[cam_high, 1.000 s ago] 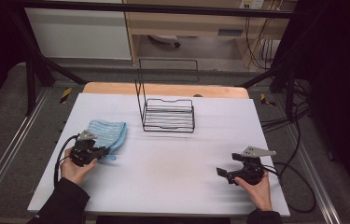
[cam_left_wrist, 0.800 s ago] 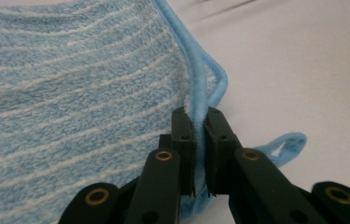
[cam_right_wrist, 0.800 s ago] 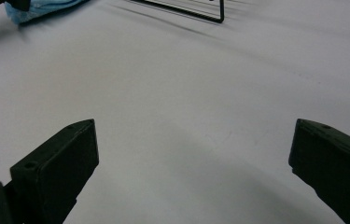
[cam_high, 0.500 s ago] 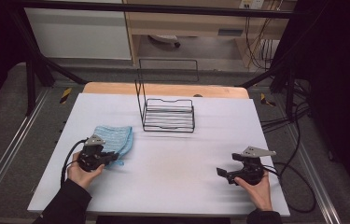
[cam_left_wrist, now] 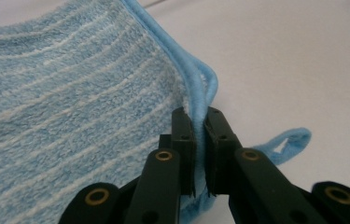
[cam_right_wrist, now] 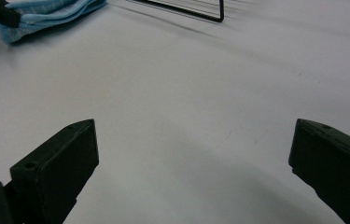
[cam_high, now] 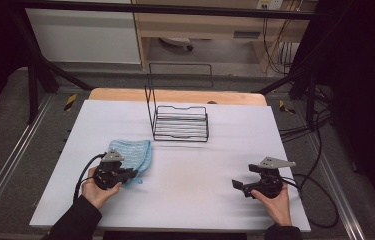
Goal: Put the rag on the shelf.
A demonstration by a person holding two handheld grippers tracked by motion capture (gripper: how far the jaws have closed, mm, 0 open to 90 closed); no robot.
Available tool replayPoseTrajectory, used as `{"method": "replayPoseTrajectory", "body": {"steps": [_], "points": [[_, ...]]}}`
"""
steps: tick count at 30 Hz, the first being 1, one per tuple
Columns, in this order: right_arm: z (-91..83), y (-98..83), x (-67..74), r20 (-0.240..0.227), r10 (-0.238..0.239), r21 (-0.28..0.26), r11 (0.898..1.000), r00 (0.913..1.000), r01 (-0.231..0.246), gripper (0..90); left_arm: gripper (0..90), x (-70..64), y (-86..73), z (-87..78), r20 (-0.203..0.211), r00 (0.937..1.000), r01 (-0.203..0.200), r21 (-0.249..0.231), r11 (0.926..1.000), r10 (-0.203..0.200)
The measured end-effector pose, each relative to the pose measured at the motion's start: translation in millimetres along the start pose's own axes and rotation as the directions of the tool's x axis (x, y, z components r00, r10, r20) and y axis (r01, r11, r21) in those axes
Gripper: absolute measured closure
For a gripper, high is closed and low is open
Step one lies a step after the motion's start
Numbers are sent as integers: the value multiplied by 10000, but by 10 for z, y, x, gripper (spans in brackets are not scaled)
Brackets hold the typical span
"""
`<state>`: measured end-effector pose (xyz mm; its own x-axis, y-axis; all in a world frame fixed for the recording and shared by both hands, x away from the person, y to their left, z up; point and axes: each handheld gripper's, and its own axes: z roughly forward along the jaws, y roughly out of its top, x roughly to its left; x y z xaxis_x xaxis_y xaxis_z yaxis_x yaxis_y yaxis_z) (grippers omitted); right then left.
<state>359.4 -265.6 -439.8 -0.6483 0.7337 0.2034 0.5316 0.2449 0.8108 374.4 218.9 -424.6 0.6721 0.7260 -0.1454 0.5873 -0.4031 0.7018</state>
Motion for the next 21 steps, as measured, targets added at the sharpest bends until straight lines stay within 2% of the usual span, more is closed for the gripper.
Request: {"method": "replayPoseTrajectory", "body": {"steps": [21], "points": [[3,-1,2,0,12,18,10000,10000,-12,21,839,-401,83,104,825,9952,-518,-142,9986,528]]}}
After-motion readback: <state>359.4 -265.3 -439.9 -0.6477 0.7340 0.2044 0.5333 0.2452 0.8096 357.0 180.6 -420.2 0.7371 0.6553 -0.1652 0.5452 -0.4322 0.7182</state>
